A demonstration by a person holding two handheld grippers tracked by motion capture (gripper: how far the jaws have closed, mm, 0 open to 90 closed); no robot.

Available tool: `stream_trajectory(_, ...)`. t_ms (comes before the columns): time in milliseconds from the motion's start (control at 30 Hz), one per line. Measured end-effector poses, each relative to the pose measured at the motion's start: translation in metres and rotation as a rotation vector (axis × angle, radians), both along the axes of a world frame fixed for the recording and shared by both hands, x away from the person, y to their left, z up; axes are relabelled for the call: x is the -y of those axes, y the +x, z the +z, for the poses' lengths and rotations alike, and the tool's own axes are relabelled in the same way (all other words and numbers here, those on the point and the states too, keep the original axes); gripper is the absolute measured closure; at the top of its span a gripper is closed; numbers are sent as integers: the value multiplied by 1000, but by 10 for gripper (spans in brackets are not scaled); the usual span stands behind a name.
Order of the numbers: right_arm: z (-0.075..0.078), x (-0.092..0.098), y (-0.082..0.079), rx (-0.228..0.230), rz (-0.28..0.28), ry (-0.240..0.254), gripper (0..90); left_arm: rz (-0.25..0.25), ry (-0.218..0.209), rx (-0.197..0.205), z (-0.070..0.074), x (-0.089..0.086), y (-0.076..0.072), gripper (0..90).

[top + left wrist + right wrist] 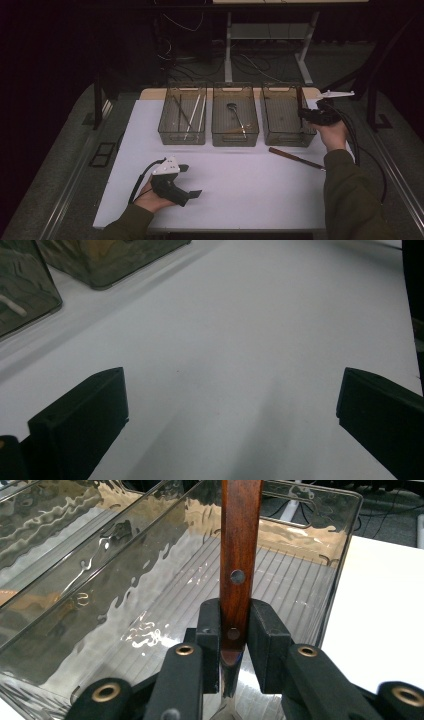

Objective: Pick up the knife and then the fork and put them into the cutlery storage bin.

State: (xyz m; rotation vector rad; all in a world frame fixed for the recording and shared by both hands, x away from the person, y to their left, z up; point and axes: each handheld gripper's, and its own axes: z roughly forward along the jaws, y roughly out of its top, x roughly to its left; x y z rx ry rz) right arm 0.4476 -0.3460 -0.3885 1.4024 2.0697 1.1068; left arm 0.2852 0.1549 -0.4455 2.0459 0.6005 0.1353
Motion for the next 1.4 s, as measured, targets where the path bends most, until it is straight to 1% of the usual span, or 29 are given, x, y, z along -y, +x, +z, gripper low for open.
stream_trajectory(33, 1, -1, 0, 5, 3, 2, 650, -1, 1, 1, 0, 0, 0, 0)
stream_trajectory(100, 3, -1, -2, 15, 10, 12, 562, 1, 1, 0, 0, 0, -1, 0)
stream_trajectory(133, 5, -1, -3, 22, 13, 19, 535, -3, 2, 3, 0, 0, -1, 0)
stream_trajectory(233, 13, -1, -11, 35, 40, 33, 480, 6, 4, -3, 0, 0, -1, 0)
stream_trajectory(300, 18, -1, -18, 43, 69, 45, 451, 9, 8, -5, 0, 0, -1, 0)
stream_trajectory(333, 21, -1, -22, 33, 85, 53, 442, 9, 9, -4, 0, 0, -1, 0)
stream_trajectory(367, 23, -1, -26, 33, 103, 52, 436, 10, 8, -4, 0, 0, -1, 0)
stream_trajectory(433, 26, -1, -35, 21, 137, 67, 427, 11, 8, -4, 0, 0, -1, 0)
stream_trajectory(467, 27, -1, -40, 24, 154, 67, 425, 13, 8, -6, 0, 0, -1, 0)
stream_trajectory(533, 28, -2, -50, 27, 184, 69, 434, 15, 9, -8, -1, 0, 0, 0)
stream_trajectory(667, 27, -3, -69, 19, 247, 52, 481, 17, 9, -9, 0, 0, -1, 0)
stream_trajectory(700, 26, -3, -74, 14, 261, 40, 497, 16, 10, -8, 0, 0, -1, 0)
stream_trajectory(800, 19, -2, -84, 5, 276, 28, 539, 15, 12, -9, -1, 0, 0, 0)
stream_trajectory(867, 13, -2, -88, 2, 287, 13, 587, 14, 14, -10, -1, 1, 0, 0)
stream_trajectory(933, 7, -2, -90, -25, 294, -14, 593, 10, 17, -9, 0, 0, -1, 0)
stream_trajectory(967, 4, -2, -90, -28, 297, -19, 611, 9, 20, -6, 0, 0, -1, 0)
stream_trajectory(1033, -2, -4, -91, -40, 314, -28, 619, 8, 18, -5, 0, 0, -1, 0)
stream_trajectory(1067, -6, -6, -90, -57, 318, -47, 629, 9, 18, -6, 0, 0, -1, 0)
stream_trajectory(1100, -8, -6, -90, -63, 321, -61, 638, 8, 18, -7, 0, 0, -1, 0)
stream_trajectory(1167, -14, -8, -89, -81, 339, -78, 642, 5, 21, -7, 0, 0, -1, 0)
stream_trajectory(1267, -24, -10, -86, -117, 353, -120, 642, 3, 21, -6, 0, 0, -1, 0)
stream_trajectory(1367, -32, -11, -83, -160, 368, -138, 645, 3, 21, -7, 0, 0, -1, 0)
stream_trajectory(1400, -35, -11, -83, -168, 378, -148, 646, 3, 20, -8, -1, 1, -1, 0)
